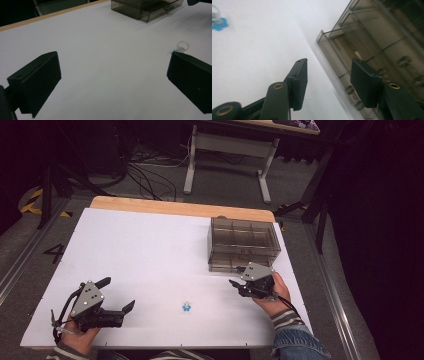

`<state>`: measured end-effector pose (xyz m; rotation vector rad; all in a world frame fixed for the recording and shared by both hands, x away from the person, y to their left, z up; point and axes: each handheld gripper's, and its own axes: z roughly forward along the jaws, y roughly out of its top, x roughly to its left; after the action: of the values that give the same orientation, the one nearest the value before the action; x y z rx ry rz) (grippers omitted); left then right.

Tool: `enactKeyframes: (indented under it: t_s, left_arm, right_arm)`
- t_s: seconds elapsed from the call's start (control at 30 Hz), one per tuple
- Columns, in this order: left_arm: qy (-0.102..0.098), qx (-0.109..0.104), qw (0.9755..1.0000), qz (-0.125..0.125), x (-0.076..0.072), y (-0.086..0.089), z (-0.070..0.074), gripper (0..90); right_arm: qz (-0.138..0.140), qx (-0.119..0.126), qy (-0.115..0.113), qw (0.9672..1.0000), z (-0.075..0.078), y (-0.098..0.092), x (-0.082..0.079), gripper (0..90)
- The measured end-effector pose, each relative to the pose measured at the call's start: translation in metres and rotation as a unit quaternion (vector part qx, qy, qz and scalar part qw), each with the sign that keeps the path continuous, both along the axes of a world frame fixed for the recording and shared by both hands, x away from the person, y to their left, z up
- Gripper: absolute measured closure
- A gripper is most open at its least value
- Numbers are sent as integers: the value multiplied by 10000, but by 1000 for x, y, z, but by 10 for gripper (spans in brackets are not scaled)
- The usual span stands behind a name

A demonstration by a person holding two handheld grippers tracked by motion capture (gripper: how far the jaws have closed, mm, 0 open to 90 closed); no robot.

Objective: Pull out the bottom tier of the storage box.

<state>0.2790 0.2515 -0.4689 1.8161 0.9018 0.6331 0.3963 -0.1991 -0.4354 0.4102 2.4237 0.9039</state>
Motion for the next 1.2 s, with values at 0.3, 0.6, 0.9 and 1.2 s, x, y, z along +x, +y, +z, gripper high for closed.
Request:
enactKeyframes:
  t_s: [0.3, 0.6, 0.9, 1.2]
  left_arm:
    - [-8, 18, 10000, 1, 0, 0, 0, 0]
    - [-12, 1, 10000, 17, -2, 0, 0, 0]
    - [2, 31, 10000, 84, -5, 4, -1, 0]
    - [24, 8, 9999, 162, -9, 6, -1, 0]
  right_arm:
    - [123, -114, 372, 9992, 2, -1, 9, 480]
    - [197, -429, 430, 9980, 2, -1, 21, 473]
    - [234, -881, 408, 9950, -1, 1, 34, 473]
    - [178, -1233, 457, 9912, -8, 2, 51, 479]
